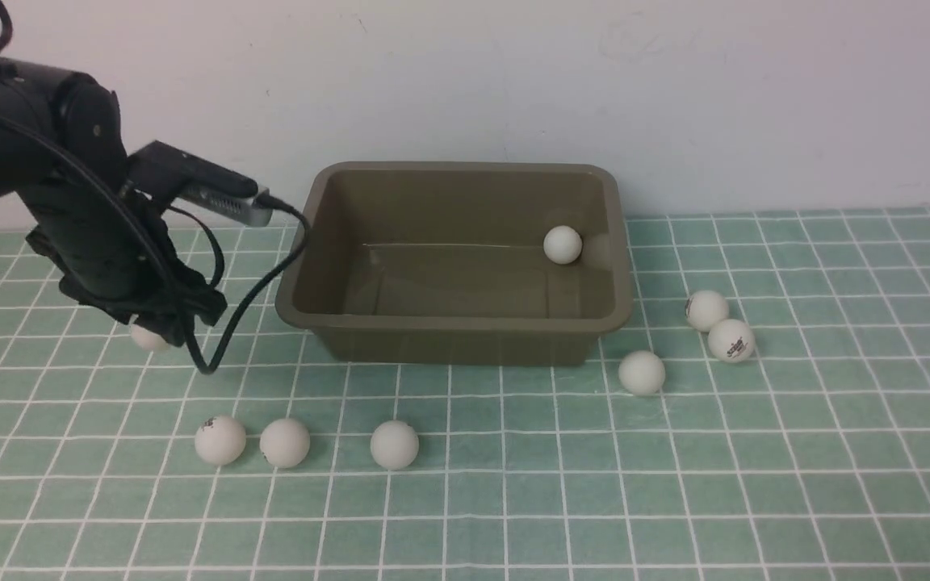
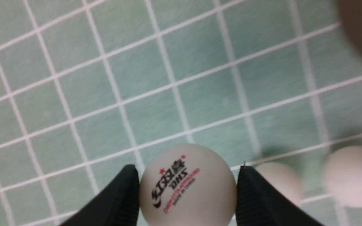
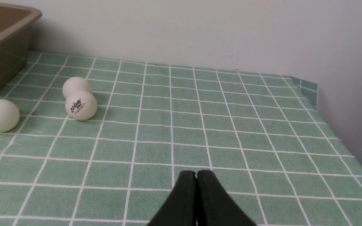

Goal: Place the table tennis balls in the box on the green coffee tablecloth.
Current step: 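Drop the ball into the bin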

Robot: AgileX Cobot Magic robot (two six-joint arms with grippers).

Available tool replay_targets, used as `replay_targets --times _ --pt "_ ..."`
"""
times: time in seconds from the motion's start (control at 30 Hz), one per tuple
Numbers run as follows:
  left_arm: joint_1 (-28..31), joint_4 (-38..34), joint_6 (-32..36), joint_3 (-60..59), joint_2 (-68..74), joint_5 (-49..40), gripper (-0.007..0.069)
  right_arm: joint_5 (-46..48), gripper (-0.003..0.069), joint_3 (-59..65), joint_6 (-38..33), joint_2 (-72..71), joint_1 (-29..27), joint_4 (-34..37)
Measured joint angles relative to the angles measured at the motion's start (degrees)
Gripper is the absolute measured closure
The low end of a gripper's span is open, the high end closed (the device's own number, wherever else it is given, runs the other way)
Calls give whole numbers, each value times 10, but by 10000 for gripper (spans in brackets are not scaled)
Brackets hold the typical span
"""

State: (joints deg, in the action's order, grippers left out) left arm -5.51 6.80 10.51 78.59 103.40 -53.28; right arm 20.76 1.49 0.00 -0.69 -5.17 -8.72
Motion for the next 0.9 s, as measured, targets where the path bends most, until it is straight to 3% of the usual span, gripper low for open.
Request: replay_targets --times 0.2,0.33,0.57,0.9 --pt "-34 -64 -5 41 -14 1 275 0 676 0 0 0 0 0" --pt "-71 -92 -5 66 -14 47 275 0 676 0 0 0 0 0" --pt "-120 -98 -4 68 23 141 275 0 676 0 0 0 0 0" --pt "-133 -99 -3 68 70 192 270 0 676 0 0 0 0 0"
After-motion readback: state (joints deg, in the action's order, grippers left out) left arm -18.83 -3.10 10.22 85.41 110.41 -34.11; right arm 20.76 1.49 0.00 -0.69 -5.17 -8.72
